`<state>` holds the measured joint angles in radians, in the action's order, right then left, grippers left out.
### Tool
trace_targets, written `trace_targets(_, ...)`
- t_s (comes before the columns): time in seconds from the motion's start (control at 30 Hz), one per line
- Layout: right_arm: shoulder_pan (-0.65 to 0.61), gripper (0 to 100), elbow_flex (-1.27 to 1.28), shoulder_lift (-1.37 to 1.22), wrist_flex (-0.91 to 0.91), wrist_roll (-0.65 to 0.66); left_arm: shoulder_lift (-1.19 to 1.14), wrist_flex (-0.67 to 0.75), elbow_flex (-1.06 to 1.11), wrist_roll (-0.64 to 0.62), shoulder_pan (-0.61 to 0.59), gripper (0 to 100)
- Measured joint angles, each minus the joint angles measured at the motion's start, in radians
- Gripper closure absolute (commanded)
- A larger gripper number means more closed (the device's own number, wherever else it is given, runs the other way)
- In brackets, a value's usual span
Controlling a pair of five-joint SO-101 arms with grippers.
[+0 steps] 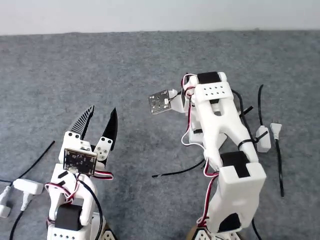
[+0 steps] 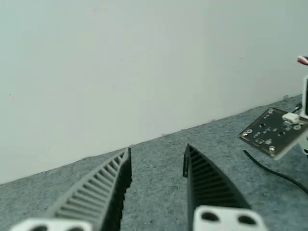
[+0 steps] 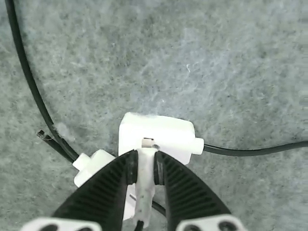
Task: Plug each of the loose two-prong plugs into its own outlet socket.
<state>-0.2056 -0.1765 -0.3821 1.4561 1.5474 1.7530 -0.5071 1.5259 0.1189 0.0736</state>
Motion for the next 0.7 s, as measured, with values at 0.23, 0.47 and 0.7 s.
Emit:
trace_targets(0.23, 0.009, 99.0, -0.002, -0.009, 0.0, 0.0, 0.0, 0.0, 0.0, 0.0, 0.0, 81)
trace_targets(0.47, 0.006, 99.0, -0.012, -0.068, -0.002, -0.012, 0.0, 0.0, 0.0, 0.0, 0.002, 81)
trace_targets(0.7, -0.006, 99.0, -0.031, -0.1, 0.0, -0.015, 0.002, 0.031, 0.032, 0.0, 0.002, 81)
